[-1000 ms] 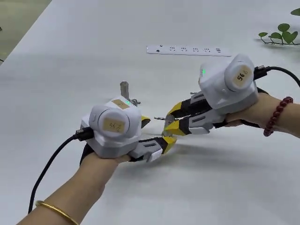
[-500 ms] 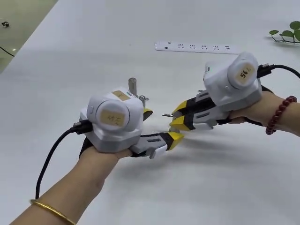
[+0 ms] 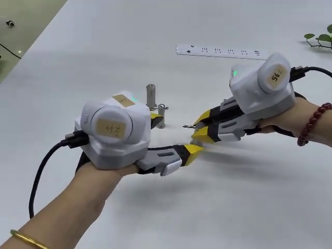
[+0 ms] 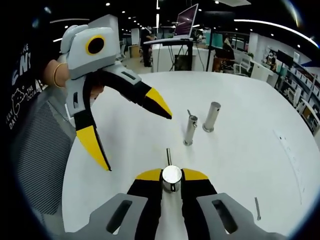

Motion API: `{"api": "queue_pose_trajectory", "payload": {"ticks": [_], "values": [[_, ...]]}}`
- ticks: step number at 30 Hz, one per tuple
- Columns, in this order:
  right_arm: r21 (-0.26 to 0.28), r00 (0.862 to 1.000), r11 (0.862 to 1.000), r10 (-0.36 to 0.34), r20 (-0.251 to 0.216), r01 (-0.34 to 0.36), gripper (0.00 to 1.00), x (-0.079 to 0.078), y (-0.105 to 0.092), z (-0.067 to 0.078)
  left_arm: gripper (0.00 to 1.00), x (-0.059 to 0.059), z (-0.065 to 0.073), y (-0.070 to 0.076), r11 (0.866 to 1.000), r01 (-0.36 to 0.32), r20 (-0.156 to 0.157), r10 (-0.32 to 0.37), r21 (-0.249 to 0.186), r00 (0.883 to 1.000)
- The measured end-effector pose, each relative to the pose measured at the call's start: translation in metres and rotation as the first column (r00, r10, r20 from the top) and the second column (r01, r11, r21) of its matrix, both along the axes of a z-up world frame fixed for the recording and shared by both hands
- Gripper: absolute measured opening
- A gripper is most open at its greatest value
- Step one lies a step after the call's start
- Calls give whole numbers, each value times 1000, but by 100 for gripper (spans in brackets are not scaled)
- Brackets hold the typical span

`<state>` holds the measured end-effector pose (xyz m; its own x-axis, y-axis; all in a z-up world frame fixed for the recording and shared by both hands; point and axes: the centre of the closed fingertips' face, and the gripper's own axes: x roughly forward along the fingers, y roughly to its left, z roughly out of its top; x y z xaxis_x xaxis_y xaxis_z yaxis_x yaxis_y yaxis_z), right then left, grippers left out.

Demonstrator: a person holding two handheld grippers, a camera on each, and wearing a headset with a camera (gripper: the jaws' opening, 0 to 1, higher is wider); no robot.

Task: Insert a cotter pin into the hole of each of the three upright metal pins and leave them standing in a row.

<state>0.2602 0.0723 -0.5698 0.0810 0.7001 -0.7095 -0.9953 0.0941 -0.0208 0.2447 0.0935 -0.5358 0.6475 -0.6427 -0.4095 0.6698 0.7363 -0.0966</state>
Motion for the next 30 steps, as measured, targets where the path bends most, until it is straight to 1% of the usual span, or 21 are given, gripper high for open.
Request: {"api": "queue_pose_trajectory", "payload": {"ticks": [3,7,11,14,17,20,22,24,27,30], "values": [[-3,1000,1000,4,-1,-4,8,2,0,1,63,-1,0,2,1000,1,2,-1,5,1000],[-5,1000,1000,9,0,-9,8,5,0,3,65,-1,3,8,1000,-10,13,10,9,1000],[-6,1000,1000,12,4,-12,8,9,0,5,68,-1,8,11,1000,-12,32,12,0,999],[-3,1000,1000,16,-1,-16,8,13,1,6,72,-2,9,13,1000,-10,38,10,0,999],[-7,1000,1000,18,1,-18,8,16,1,7,77,-3,7,16,1000,-5,39,4,16,999],[-14,1000,1000,19,2,-19,8,20,1,7,82,-3,6,19,1000,-10,28,10,0,1000],[-18,1000,1000,21,4,-21,8,22,1,6,84,-2,7,21,1000,-15,31,15,-11,999],[-24,1000,999,23,9,-23,8,25,0,7,87,-2,8,23,1000,-18,29,19,-22,999],[-34,1000,999,22,11,-22,8,30,-1,7,88,-1,9,25,999,-21,32,22,-25,999],[-43,1000,999,24,15,-24,8,35,-2,6,92,0,11,26,999,-28,35,29,-38,999]]}}
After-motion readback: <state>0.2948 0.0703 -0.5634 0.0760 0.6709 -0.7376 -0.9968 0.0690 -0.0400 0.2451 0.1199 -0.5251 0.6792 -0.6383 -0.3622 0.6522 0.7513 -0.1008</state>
